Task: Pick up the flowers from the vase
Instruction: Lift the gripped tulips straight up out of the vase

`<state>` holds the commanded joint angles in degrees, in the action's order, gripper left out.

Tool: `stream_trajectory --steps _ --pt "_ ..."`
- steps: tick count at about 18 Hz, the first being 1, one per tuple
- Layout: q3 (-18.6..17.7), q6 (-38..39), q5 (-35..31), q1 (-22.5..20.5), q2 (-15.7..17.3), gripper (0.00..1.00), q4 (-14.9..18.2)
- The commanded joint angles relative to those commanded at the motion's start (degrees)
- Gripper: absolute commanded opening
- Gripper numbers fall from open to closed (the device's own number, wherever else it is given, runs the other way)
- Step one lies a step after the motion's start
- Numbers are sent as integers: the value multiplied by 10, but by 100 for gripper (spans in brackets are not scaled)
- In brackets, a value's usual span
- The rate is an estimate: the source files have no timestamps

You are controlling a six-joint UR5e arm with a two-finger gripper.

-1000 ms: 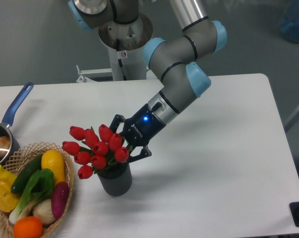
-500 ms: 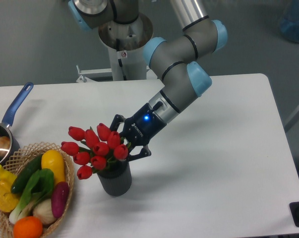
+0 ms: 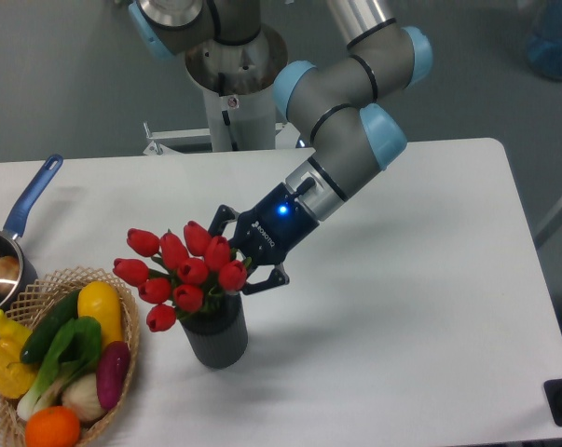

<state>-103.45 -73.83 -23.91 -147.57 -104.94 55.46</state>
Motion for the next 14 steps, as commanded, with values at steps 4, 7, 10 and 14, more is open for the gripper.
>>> stream_trajectory --steps 4,7,10,14 --pt "0 24 18 -4 14 41 2" --pt "0 33 19 -4 22 41 1" --pt "0 41 27 -4 30 41 1" --pt "5 83 47 -6 49 41 1"
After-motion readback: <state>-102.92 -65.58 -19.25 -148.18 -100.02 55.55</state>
